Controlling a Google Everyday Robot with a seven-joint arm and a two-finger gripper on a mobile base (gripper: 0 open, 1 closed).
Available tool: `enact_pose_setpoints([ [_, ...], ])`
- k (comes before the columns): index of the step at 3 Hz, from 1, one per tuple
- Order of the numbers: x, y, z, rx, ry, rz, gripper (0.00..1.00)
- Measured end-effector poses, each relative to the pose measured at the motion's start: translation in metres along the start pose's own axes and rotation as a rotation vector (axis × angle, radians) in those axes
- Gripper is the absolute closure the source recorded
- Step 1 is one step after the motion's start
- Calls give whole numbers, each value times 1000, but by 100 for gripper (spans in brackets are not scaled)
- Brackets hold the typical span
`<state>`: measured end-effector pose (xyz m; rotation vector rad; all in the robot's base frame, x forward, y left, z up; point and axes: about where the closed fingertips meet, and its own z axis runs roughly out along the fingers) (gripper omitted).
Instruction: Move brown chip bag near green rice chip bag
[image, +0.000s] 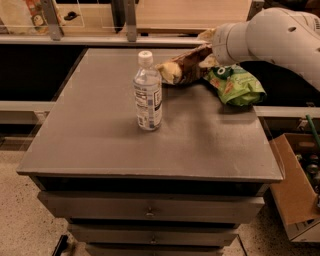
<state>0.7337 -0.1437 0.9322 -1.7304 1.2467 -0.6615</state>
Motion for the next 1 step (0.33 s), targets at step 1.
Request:
enact_pose_setpoints([
  [1,-2,0,1,-1,-2,-1,0],
])
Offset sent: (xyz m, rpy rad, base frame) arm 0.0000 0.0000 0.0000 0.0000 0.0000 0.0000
